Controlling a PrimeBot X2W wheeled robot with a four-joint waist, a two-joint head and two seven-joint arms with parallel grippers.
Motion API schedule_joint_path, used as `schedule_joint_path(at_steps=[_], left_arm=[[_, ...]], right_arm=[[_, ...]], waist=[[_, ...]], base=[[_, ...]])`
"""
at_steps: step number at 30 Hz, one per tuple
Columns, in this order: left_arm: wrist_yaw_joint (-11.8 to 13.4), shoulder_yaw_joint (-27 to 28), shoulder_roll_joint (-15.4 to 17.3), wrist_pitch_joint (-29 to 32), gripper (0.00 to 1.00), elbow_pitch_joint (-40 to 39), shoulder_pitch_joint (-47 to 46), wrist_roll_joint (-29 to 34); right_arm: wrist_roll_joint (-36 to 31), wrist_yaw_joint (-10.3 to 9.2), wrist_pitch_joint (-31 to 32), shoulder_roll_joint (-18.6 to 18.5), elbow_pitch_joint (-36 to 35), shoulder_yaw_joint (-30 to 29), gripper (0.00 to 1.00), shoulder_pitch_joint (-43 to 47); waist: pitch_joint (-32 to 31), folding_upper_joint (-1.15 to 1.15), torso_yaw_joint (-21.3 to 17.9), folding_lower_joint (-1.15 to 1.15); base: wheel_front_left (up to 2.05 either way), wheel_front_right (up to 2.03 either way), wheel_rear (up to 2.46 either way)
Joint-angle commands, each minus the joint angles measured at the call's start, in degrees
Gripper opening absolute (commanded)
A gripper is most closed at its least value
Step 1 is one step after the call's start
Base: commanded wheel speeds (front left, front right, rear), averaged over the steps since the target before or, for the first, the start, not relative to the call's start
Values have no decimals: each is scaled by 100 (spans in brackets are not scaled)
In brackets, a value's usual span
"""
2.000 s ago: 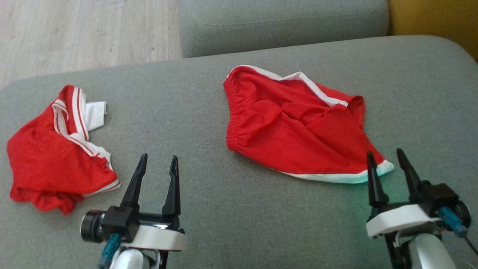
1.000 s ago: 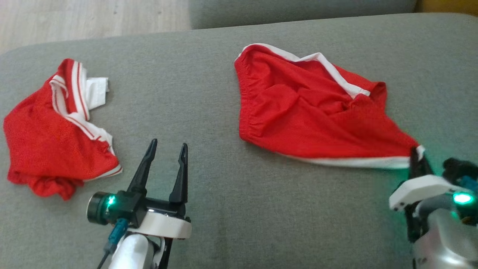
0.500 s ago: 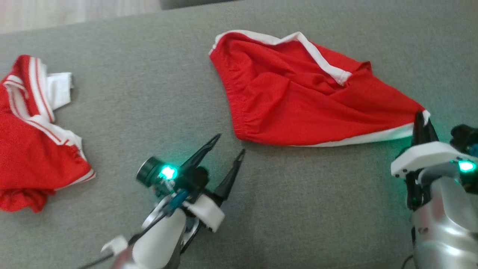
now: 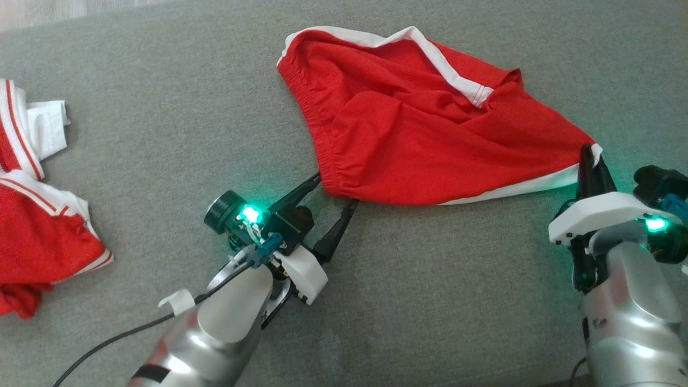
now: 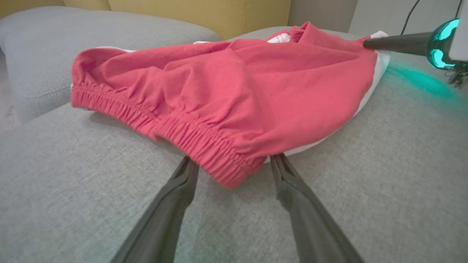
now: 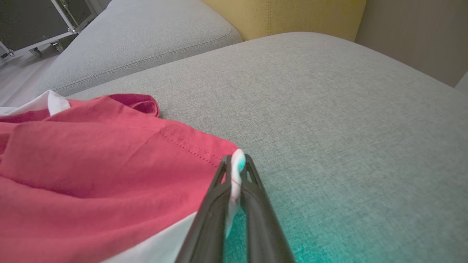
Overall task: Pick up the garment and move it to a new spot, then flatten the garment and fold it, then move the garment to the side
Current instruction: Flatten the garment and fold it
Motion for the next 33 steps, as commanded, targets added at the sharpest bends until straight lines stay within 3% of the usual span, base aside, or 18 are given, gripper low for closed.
schedule_joint_path(at_steps=[1,4,5,7,8,9,21,27,33], left_arm=[[10,71,83,-46,100,-89,-176,-69],[10,-56,83,-46,100,-86,-222,-190],[9,-113,83,-46,91,-88,-236,-241],[9,-225,96,-46,49,-98,-273,-325],[9,-276,108,-46,35,-102,-295,-357],[9,-324,120,-46,0,-110,-316,-391],[9,-519,550,-46,0,-437,-196,-654],[9,-497,932,-46,0,-700,-134,-823],[9,-779,1464,96,0,-950,-678,-1308]], right_arm=[[38,41,-67,-28,-131,156,0,-192],[47,41,-75,-28,-131,174,0,-198],[50,41,-77,-28,-133,177,0,-202],[54,41,-79,-28,-138,185,0,-211],[57,41,-79,-28,-142,188,0,-218],[61,41,-81,-28,-145,193,0,-227],[148,41,-108,-28,-281,306,0,-194],[718,41,-50,-28,-739,808,0,-201],[1076,41,199,-28,-1447,1320,0,-418]], waist=[[6,0,-3,-1],[13,0,4,-1],[19,0,9,-1],[35,0,18,-1],[46,0,22,-1],[57,0,26,-1],[-361,0,230,-1],[-894,0,330,-1],[-1418,0,386,-1]], base=[[0,0,0],[0,0,0],[0,0,0],[0,0,0],[0,0,0],[0,0,0],[0,0,0],[0,0,0],[0,0,0]])
